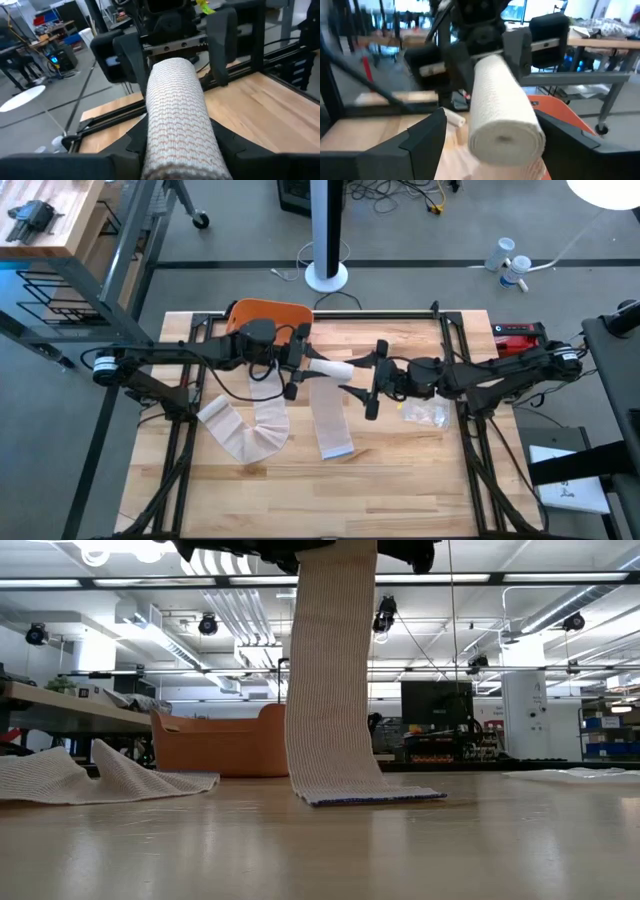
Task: Roll bandage
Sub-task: Roll the right white bandage
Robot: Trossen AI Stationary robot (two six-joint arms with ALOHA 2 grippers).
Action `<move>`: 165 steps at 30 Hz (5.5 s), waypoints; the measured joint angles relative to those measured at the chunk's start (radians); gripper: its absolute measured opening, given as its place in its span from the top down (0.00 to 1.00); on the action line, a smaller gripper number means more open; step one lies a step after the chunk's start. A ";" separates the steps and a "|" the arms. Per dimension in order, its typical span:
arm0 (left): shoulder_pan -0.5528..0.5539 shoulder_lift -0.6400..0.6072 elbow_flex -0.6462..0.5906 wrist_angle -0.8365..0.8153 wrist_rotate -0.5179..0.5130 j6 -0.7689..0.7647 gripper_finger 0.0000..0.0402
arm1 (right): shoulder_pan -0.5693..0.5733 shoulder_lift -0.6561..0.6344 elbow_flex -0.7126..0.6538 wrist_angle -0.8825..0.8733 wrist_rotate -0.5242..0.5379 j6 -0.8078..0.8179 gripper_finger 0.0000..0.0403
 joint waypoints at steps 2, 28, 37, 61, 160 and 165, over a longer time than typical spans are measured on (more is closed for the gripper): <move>0.000 0.000 0.000 -0.003 0.000 0.023 0.71 | -0.006 0.008 0.000 0.014 -0.002 0.096 0.33; -0.001 0.000 0.000 -0.002 0.005 0.167 0.70 | -0.045 0.020 0.000 0.028 -0.113 0.457 0.42; 0.000 -0.001 0.000 0.000 0.002 0.208 0.69 | -0.045 0.026 0.000 0.103 -0.096 0.460 0.26; -0.002 -0.001 -0.002 0.010 -0.043 0.223 0.68 | -0.048 0.079 0.000 0.138 -0.061 0.494 0.49; 0.073 0.056 -0.016 -0.068 0.094 -0.090 0.22 | -0.035 -0.022 -0.012 0.134 -0.001 -0.821 0.68; 0.149 0.057 -0.017 -0.044 0.210 -0.047 0.18 | -0.035 -0.022 -0.012 0.127 -0.001 -0.839 0.68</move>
